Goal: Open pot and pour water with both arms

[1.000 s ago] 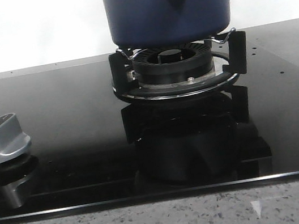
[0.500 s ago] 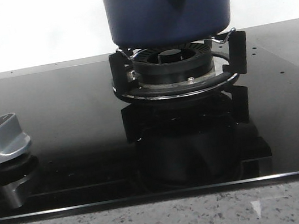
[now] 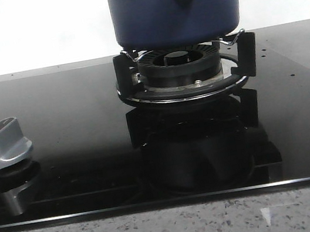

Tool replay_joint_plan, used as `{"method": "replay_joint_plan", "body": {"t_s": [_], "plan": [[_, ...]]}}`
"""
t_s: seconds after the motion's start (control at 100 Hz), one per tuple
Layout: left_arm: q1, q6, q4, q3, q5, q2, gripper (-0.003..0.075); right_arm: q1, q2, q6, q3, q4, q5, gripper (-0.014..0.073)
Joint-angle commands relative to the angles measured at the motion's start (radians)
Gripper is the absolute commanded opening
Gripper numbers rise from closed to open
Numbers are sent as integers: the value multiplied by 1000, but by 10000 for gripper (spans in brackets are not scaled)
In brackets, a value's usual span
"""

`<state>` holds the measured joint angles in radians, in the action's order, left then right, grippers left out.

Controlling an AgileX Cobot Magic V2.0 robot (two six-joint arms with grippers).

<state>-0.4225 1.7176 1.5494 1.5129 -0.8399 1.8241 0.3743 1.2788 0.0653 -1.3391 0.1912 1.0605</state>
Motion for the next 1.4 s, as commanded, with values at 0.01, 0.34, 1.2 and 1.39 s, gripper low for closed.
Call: {"method": "replay_joint_plan", "body": {"t_s": [0.01,0.34,1.2,1.39], "plan": [[-7,2,61,39,-27,-55,272,1,-27,1,-32,8,-56,498],[-7,2,54,39,-29,-55,274,1,-27,1,-31,8,-58,498],[209,-76,96,41,-111,-360,539,1,-40,69,-31,181,-65,491],[340,-263,92,41,-116,-436,250,1,-54,294,-31,511,-89,293]]}}
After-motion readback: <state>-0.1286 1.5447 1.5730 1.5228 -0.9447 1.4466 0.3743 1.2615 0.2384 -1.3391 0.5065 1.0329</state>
